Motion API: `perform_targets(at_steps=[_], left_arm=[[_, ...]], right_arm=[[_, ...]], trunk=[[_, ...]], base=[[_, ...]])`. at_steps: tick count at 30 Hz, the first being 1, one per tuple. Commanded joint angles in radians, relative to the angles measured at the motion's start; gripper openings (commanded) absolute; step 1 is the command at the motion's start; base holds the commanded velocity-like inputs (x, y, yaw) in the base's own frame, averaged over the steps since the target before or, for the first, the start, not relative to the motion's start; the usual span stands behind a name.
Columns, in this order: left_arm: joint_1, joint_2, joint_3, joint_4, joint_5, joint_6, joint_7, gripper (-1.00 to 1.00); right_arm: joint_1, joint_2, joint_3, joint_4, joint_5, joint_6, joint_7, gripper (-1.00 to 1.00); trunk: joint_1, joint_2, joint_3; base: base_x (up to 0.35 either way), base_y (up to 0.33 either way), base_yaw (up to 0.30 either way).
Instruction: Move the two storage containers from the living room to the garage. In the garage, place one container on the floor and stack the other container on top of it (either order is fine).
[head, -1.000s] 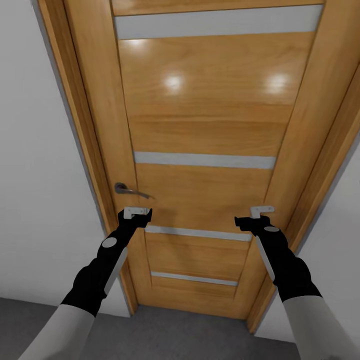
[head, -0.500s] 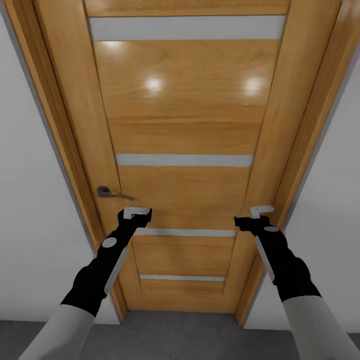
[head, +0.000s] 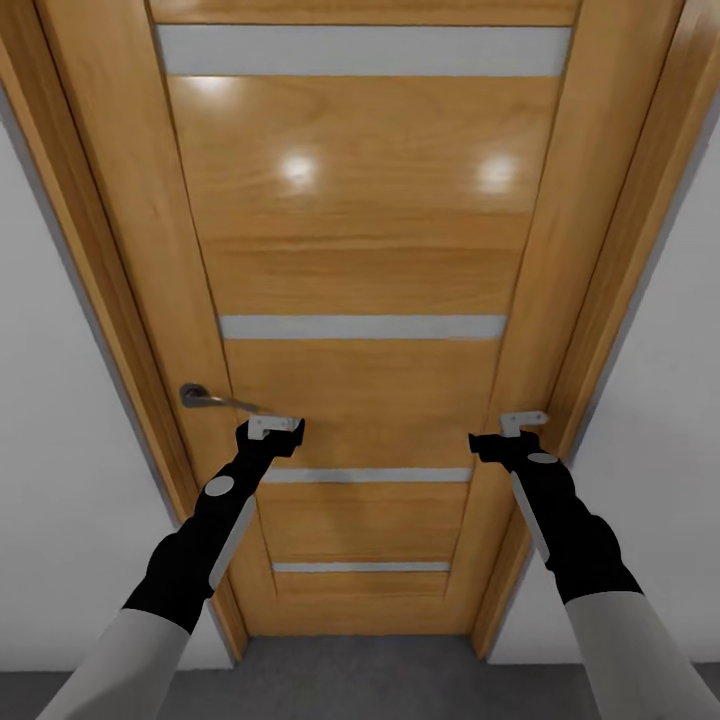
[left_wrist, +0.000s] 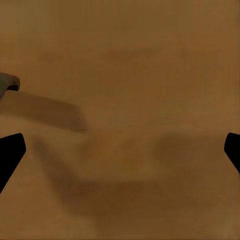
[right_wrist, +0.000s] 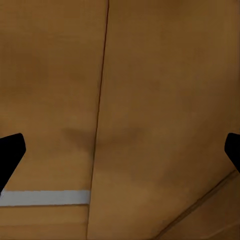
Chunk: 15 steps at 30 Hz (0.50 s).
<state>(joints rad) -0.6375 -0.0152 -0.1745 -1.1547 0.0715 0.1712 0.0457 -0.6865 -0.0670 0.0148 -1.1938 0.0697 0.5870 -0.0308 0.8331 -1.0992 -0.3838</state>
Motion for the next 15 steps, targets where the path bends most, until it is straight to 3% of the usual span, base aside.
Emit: perform_targets(at_steps=[1, 7, 15], left_arm=[[-0.001, 0.000, -0.002, 0.000, 0.007, 0.006, 0.004, 1.00], [-0.001, 0.000, -0.001, 0.002, 0.007, 0.005, 0.005, 1.00], [-0.001, 0.001, -0.001, 0.003, 0.007, 0.004, 0.005, 1.00]], right_arm=[[0.000, 0.000, 0.002, -0.001, 0.007, 0.006, 0.000, 1.00], [0.000, 0.001, 0.003, -0.001, 0.008, 0.005, 0.000, 1.00], [0.001, 0.001, 0.003, -0.001, 0.009, -0.001, 0.000, 1.00]], trunk=[[0.000, -0.001, -0.001], [0.000, -0.001, -0.001], [0.000, -0.001, -0.001]], base=[[0.140, 0.065, -0.005], [0.146, 0.063, -0.002], [0.029, 0.012, 0.000]])
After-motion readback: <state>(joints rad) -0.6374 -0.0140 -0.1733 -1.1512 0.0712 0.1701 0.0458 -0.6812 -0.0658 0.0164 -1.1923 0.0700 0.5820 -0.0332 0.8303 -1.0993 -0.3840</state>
